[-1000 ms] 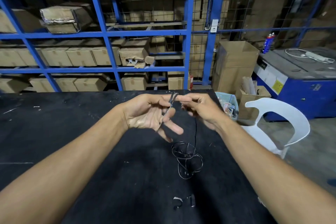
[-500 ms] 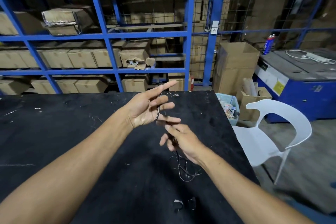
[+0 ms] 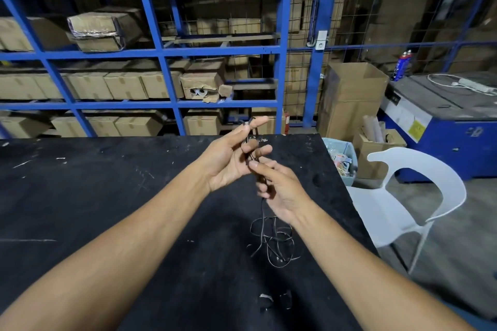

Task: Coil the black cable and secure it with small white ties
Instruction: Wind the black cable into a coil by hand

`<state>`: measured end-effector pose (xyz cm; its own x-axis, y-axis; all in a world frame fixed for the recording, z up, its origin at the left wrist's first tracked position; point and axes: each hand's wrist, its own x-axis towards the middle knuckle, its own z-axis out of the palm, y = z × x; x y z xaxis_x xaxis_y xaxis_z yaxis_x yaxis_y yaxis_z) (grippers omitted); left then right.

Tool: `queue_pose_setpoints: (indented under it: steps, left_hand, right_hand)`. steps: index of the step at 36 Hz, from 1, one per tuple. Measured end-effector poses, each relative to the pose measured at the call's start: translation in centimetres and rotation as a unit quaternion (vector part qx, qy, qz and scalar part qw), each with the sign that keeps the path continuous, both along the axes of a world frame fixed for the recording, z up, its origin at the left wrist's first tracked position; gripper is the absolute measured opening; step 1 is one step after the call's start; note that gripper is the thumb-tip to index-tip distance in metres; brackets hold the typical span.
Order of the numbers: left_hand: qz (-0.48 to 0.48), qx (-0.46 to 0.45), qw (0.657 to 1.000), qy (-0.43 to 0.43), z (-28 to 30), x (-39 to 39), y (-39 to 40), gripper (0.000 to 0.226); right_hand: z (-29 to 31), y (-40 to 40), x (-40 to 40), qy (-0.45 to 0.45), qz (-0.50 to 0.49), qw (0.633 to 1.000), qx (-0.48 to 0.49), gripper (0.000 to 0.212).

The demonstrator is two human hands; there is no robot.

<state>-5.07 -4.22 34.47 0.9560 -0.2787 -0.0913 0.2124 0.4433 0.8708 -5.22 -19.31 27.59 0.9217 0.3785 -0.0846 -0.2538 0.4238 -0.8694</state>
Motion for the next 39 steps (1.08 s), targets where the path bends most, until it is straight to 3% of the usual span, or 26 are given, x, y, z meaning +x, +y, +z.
queue_pose_setpoints:
  steps: [4, 8, 14, 19, 27, 33, 36, 39]
  left_hand:
    - [0.019, -0.003, 1.0, 0.006, -0.4, 0.3, 0.6, 0.041]
    - [-0.022, -0.013, 1.0, 0.012, -0.5, 0.7, 1.6, 0.04]
    - [-0.071, -0.032, 0.997, -0.002, -0.4, 0.8, 2.4, 0.04]
    - [-0.029, -0.038, 0.999, -0.009, 0.1, 1.3, 2.5, 0.041]
    - [-0.02, 0.081, 0.996, -0.012, 0.3, 1.5, 3.1, 0.043]
    - [-0.048, 0.214, 0.976, -0.02, -0.1, 1.1, 3.3, 0.041]
    - [-0.096, 0.234, 0.967, -0.009, -0.4, 0.6, 3.3, 0.041]
    - [-0.136, 0.244, 0.96, 0.005, -0.6, 0.2, 3.0, 0.04]
  right_hand:
    - [0.2, -1.2, 0.2, -0.038, -0.017, 0.994, -0.097, 0.021]
    - [-0.1, -2.1, -0.1, -0.073, 0.003, 0.981, -0.181, 0.024]
    - [-2.0, -3.1, -0.5, -0.044, 0.003, 0.995, -0.09, 0.032]
    - [-2.9, -2.4, -2.0, -0.114, 0.005, 0.969, -0.219, 0.029]
    - [-0.4, -2.6, -3.0, -0.199, 0.027, 0.927, -0.318, 0.024]
    - [3.1, -4.1, -1.5, -0.309, 0.039, 0.839, -0.447, 0.014]
    - [5.6, -5.0, -0.2, -0.365, 0.037, 0.788, -0.495, 0.005]
    - [7.7, -5.7, 1.3, -0.404, 0.051, 0.764, -0.5, 0.006]
